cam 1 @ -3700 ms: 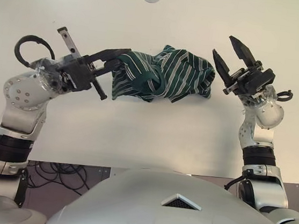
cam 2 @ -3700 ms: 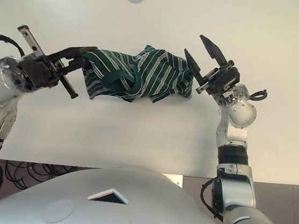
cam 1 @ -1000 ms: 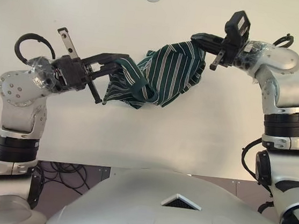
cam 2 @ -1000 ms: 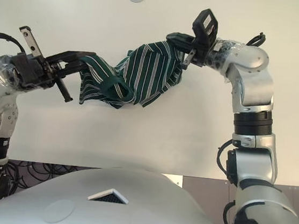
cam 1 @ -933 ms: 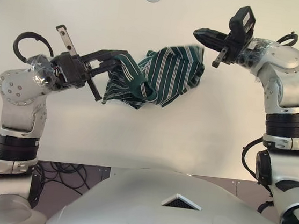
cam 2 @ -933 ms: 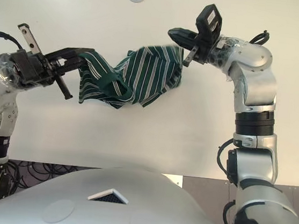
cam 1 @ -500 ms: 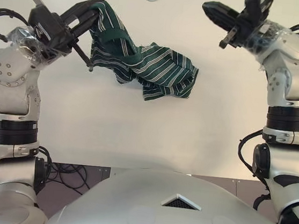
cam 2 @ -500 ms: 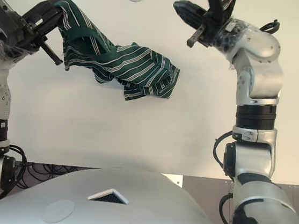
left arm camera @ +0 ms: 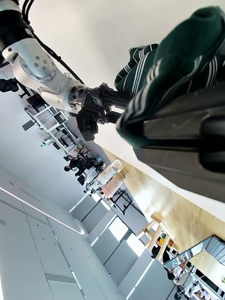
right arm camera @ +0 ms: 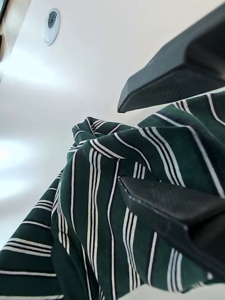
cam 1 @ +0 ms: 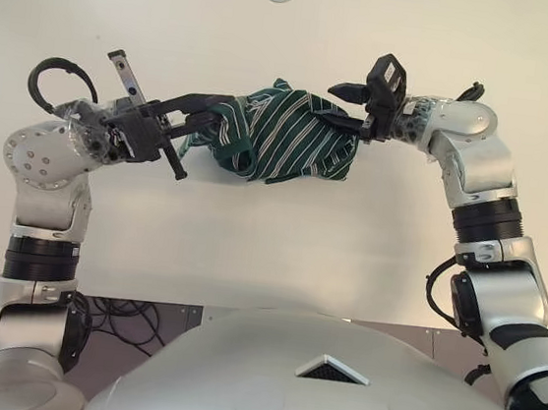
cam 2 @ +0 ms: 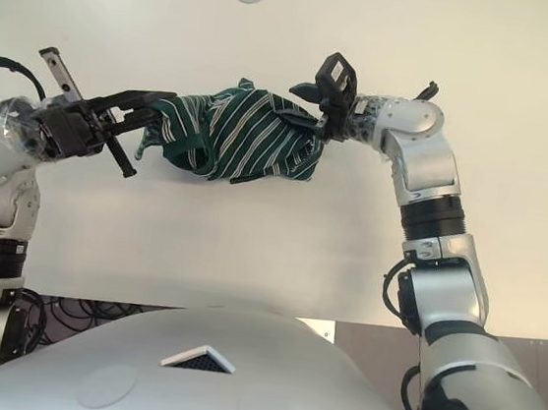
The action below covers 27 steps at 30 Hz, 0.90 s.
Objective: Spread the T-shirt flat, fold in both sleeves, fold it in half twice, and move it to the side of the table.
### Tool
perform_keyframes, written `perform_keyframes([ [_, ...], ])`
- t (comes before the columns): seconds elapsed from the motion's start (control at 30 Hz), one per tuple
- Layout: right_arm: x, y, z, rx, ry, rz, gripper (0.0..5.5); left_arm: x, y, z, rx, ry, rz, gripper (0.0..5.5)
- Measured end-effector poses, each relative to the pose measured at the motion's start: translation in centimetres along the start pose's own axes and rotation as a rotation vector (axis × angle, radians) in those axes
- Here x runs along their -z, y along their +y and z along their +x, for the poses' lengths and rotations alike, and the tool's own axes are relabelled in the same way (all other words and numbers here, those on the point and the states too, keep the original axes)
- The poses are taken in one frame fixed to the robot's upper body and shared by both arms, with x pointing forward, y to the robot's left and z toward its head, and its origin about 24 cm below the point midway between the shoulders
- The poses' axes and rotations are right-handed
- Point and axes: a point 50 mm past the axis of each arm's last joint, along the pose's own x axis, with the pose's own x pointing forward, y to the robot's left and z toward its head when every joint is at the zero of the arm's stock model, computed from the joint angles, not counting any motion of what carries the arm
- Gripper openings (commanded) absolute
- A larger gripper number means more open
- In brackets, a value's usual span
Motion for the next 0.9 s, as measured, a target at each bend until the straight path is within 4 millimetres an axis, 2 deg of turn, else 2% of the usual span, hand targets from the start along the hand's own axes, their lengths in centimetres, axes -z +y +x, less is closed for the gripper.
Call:
perform_keyframes([
  [0.07, 0.37, 0.11, 0.58, 0.008, 0.009, 0.009, 2.91, 0.05, -0.18, 0.07, 0.008, -0.002, -0.005, 0.00],
  [0.13, 0.57, 0.12, 0.81, 0.004, 0.020, 0.012, 2.64, 0.08, -0.38, 0.18, 0.019, -0.006, -0.008, 0.00],
  [0.67, 0.61, -0.06, 0.64, 0.011, 0.018, 0.026, 0.02, 0.13, -0.37, 0.10, 0.011, -0.009, -0.004, 0.00],
  [0.9, 0.53, -0.13, 0.57, 0.018, 0.013, 0.025, 0.02, 0.05, -0.28, 0.08, 0.002, -0.020, -0.011, 0.00],
])
